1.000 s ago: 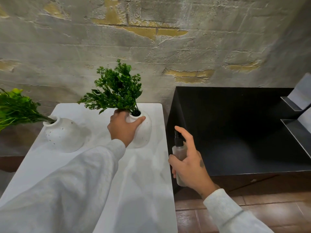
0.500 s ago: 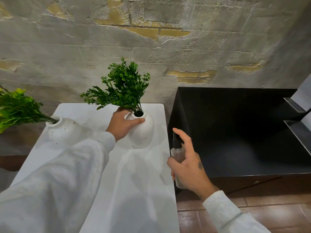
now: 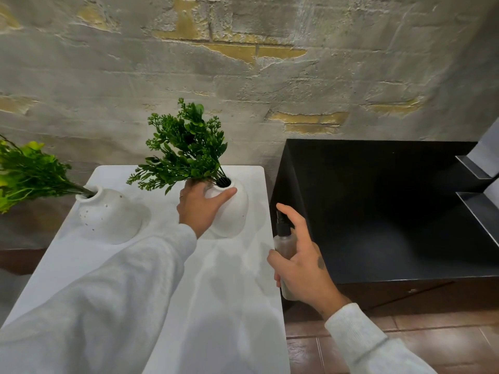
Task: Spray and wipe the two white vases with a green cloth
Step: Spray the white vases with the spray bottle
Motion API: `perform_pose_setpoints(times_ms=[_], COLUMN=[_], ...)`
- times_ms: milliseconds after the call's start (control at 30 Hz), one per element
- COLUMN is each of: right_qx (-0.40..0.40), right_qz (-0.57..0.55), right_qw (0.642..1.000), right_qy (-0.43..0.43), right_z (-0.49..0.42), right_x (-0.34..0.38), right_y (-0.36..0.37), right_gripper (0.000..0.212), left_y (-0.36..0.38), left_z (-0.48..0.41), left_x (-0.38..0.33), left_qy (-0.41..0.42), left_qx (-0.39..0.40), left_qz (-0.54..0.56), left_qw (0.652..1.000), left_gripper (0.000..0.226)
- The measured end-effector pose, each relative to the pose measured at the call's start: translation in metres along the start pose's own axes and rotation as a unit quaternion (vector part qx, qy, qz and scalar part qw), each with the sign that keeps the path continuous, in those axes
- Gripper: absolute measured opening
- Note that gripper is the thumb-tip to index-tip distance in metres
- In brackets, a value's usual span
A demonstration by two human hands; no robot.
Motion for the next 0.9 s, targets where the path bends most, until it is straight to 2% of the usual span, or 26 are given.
perform_pose_setpoints(times_ms=[100,167,333,400,467,533,767,900], right_qx=[0.001,0.005,0.02,0.016,0.012,0.008,-0.019,-0.013], right_qz=[0.002,0.008,0.015,0.031,0.049,0.055,0.054,0.025], right_qw=[1.0,1.0,1.0,0.999,0.998,0.997,0.997,0.998], right_qy=[0.004,0.005,-0.005,-0.028,-0.05,-0.058,-0.057,-0.047], right_z=[0.0,0.001,0.001,0.003,0.005,0.005,0.006,0.008], right_x=[-0.002,-0.002,0.002,0.006,0.01,0.01,0.008,0.008], right_y=[0.001,0.004,0.012,0.016,0.019,0.021,0.017,0.016], right_gripper=[0.08,0.081,0.08,0.08,0.079,0.078,0.075,0.083], left_y=[-0.008,-0.013,-0.018,-0.019,-0.021,-0.021,-0.02,-0.02], left_z=[-0.005,-0.01,-0.025,-0.031,-0.032,-0.034,-0.033,-0.028], left_x=[0.008,0.012,0.006,0.007,0.009,0.013,0.018,0.018], left_qy=[-0.046,-0.072,-0.054,-0.049,-0.057,-0.063,-0.067,-0.054], left_qx=[0.026,0.057,0.179,0.209,0.217,0.22,0.215,0.206], left_qz=[0.079,0.092,0.018,-0.008,-0.024,-0.022,-0.013,-0.013], left_qw=[0.995,0.992,0.982,0.977,0.974,0.973,0.974,0.977], left_gripper=[0.088,0.099,0.088,0.095,0.109,0.113,0.107,0.099])
Point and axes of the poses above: each hand's wrist, its own z-axis away from the middle knuckle, its own y-axis out of the palm, x = y × z, the point moved 7 cm from there along -z, towards the middle knuckle, and after that the axes turned 12 degrees about y, right-handed, at the moved point
